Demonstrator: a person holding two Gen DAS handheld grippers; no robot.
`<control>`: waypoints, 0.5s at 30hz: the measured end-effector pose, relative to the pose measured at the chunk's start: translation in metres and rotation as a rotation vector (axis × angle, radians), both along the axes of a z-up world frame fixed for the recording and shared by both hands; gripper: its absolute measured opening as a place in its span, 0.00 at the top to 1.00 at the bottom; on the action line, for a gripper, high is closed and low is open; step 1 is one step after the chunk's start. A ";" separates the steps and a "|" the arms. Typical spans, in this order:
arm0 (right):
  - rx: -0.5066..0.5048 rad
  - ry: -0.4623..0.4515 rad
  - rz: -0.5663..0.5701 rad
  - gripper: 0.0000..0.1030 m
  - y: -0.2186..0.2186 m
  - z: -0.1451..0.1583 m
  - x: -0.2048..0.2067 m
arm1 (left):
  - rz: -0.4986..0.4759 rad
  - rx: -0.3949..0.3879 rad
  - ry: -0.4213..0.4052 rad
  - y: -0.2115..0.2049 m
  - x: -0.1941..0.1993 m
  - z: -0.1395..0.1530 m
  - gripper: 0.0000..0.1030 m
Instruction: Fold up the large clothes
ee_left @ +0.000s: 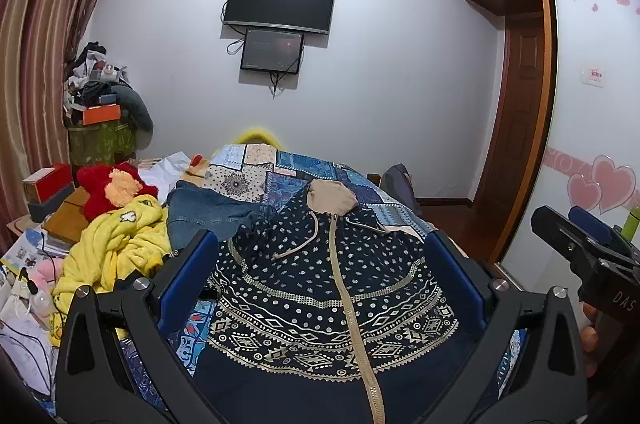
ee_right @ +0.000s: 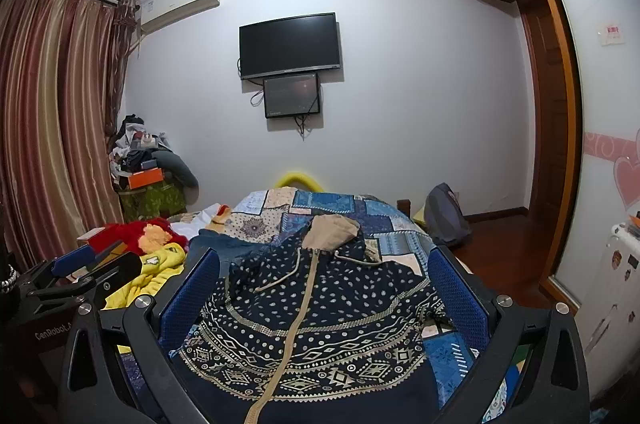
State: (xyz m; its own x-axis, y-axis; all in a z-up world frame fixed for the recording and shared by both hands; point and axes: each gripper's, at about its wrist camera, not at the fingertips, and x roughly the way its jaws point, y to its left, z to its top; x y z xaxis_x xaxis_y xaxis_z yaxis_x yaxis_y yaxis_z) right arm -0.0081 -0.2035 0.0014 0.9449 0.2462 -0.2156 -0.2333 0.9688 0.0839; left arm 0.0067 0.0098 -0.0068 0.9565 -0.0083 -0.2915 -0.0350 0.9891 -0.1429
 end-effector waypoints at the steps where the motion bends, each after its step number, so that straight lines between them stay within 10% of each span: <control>1: -0.001 0.000 0.000 0.00 0.000 0.000 0.000 | 0.000 -0.002 0.001 0.001 0.000 -0.001 0.00; 15: -0.004 0.008 -0.009 0.00 0.001 -0.004 0.002 | -0.002 -0.005 0.005 0.001 0.001 -0.002 0.00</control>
State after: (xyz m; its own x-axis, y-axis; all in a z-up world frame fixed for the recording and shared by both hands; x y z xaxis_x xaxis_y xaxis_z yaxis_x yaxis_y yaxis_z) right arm -0.0058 -0.2022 -0.0030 0.9453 0.2371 -0.2239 -0.2242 0.9711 0.0818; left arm 0.0078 0.0112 -0.0085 0.9549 -0.0119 -0.2965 -0.0335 0.9885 -0.1473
